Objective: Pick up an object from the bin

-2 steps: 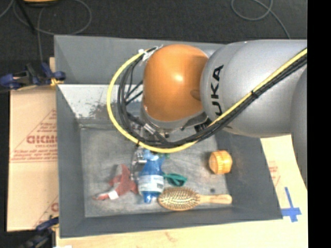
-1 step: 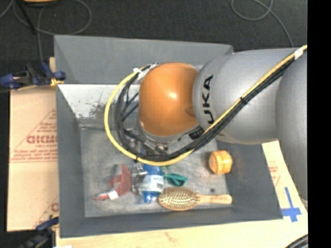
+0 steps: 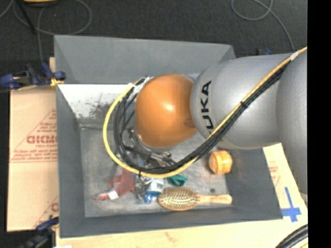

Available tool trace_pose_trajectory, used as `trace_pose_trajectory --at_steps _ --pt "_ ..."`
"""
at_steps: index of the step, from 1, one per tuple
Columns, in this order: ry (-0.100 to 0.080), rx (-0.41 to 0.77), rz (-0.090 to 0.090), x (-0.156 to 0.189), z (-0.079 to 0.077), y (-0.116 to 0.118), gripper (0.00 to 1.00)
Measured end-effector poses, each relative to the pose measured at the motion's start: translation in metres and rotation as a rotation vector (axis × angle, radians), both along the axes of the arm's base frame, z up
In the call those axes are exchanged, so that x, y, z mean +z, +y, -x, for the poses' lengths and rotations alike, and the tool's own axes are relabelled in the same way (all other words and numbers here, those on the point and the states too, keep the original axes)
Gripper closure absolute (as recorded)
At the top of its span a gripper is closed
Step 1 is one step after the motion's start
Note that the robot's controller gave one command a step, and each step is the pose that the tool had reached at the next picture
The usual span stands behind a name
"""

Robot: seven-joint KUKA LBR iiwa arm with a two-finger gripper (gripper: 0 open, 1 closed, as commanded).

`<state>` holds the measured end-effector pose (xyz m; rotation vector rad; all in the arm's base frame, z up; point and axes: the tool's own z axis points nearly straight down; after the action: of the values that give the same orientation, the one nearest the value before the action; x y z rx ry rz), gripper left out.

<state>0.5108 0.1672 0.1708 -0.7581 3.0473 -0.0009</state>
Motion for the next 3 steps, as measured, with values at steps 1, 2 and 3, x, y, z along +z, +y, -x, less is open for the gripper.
trace_pose_trajectory --at_steps 1,2,3 --pt "0.000 0.077 -0.002 -0.018 0.014 0.016 0.00" --pt "-0.006 0.038 -0.004 -0.092 0.026 0.019 0.00" --pt "-0.006 0.278 -0.003 -0.098 -0.038 -0.011 1.00"
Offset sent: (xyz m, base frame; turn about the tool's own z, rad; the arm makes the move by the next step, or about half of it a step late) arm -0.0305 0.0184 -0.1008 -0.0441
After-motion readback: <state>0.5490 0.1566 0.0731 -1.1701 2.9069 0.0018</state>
